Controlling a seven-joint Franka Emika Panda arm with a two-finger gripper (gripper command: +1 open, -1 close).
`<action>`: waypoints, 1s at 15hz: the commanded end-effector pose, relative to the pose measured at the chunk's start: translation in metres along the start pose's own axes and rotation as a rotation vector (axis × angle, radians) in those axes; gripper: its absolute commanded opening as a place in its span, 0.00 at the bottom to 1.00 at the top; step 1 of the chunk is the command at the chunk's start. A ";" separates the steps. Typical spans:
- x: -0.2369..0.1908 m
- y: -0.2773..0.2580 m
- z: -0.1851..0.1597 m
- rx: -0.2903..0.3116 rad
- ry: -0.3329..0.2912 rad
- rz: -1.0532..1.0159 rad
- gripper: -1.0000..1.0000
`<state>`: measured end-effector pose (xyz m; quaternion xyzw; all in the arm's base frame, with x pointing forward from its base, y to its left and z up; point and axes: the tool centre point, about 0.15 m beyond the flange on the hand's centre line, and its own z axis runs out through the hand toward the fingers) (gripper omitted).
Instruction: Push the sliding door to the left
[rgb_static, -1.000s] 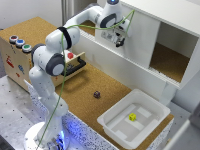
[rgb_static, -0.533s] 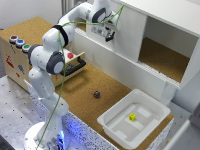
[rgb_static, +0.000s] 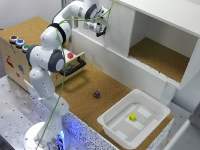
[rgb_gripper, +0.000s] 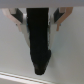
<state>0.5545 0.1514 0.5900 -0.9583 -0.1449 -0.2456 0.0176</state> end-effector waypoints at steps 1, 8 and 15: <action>0.025 -0.028 0.001 -0.247 0.085 0.031 1.00; -0.058 -0.044 -0.019 -0.200 0.119 0.204 1.00; -0.127 -0.049 -0.019 -0.164 0.061 0.306 1.00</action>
